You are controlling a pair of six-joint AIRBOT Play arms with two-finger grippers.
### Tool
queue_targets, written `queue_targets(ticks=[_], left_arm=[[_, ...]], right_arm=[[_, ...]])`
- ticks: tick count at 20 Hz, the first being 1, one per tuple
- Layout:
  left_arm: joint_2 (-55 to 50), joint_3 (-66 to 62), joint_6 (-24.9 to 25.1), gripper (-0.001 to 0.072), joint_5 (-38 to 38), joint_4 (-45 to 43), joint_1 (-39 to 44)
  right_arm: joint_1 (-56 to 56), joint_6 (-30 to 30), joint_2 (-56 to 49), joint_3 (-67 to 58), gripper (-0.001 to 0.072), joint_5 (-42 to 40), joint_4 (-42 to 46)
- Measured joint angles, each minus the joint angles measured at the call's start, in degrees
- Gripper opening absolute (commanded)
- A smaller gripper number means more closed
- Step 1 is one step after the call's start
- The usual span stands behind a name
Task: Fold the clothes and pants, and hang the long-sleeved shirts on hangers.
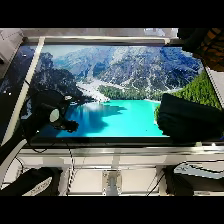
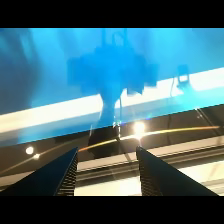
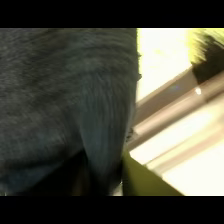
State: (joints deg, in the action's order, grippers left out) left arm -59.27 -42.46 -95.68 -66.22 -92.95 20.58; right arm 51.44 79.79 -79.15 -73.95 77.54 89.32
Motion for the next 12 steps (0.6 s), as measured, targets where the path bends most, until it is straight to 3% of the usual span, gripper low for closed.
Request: queue_targets(ticks=[5, 12], left_arm=[[0.6, 1.1, -0.2, 0.0402, 0.7, 0.0, -0.1], [0.7, 1.4, -0.2, 0.0402, 0.9, -0.1, -0.1]], right_arm=[[5.0, -0.6, 2.7, 0.0, 0.0408, -1.1, -6.4], [-0.7, -1.0, 9.0, 0.0, 0.0407, -2.8, -9.6]])
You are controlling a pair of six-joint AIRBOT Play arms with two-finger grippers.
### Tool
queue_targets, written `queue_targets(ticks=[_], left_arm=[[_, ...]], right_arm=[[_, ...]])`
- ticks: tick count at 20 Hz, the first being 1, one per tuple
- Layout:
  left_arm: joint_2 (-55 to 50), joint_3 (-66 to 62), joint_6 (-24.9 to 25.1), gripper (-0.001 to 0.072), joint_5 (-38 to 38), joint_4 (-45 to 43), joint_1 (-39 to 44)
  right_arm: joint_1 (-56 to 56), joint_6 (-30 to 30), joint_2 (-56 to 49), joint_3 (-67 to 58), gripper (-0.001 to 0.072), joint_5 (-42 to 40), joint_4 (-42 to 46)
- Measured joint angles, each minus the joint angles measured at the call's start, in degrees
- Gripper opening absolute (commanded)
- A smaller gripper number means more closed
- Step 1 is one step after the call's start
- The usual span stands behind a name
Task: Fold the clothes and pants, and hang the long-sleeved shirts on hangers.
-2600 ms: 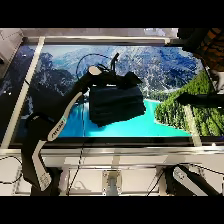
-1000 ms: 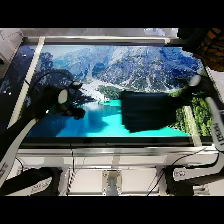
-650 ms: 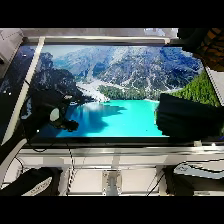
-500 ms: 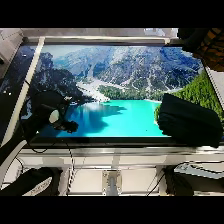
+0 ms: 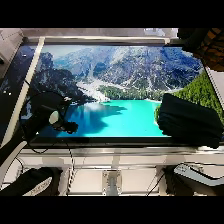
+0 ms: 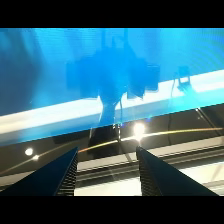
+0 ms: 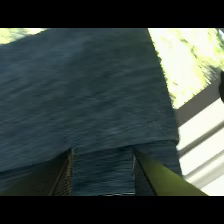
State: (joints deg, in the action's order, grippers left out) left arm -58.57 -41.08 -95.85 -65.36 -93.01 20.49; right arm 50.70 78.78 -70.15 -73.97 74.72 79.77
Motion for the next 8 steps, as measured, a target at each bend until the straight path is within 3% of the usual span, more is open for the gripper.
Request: queue_targets(ticks=[8], left_arm=[[0.0, 0.0, 0.0, 0.0402, 0.0, 0.0, 0.0]], right_arm=[[-9.5, 0.0, 2.7, 0.0, 0.0406, 2.1, -0.4]])
